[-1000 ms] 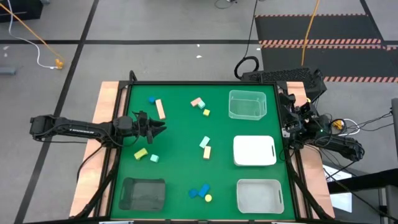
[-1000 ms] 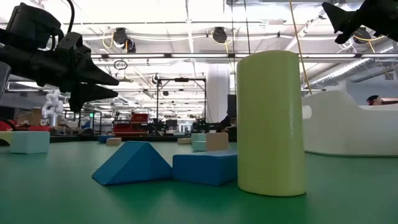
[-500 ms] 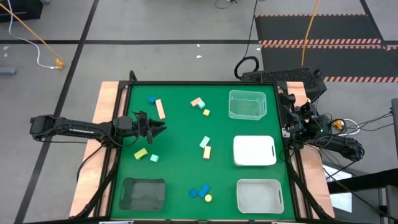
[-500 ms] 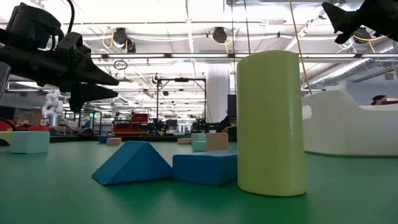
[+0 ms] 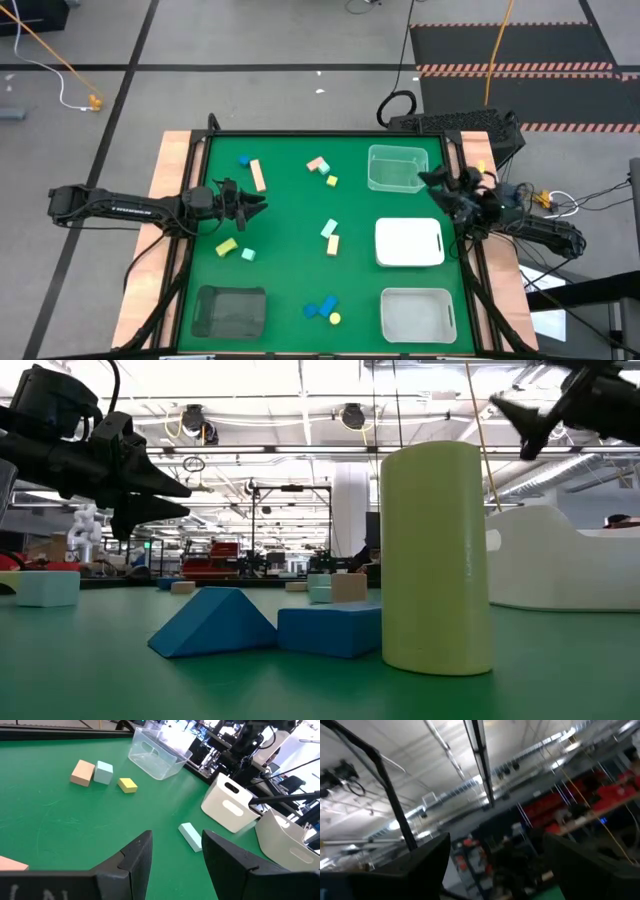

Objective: Sort & place blocks by color
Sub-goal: Put the top yellow block into the transparent bin

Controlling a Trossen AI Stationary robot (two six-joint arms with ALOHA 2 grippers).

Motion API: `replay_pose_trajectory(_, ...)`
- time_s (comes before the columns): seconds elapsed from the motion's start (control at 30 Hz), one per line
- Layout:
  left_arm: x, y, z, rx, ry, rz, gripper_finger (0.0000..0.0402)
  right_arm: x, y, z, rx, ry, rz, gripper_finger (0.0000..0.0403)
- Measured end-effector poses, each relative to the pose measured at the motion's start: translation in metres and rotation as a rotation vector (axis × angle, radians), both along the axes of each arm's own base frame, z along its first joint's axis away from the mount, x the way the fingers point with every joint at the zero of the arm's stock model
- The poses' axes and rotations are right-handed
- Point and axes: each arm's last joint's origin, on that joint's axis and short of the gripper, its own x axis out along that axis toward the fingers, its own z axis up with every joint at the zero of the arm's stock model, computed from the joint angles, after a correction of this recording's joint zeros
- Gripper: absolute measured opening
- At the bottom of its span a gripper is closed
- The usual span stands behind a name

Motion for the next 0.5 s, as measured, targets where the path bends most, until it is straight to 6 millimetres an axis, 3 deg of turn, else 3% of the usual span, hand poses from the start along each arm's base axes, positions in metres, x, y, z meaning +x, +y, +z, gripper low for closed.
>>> replay_pose_trajectory(0.27,0.0,0.0,0.0001,0.0,0.0,0.0,0.0173,0.0029,-0.0004,-0.0064,0.233,0.042,0.113,0.0309)
replay_pose_trajectory(0.5,0.0,0.0,0.0,0.0,0.0,0.0,0.0173,0.0018,-0.0023,-0.0046,0.292,0.0,0.066,0.0309)
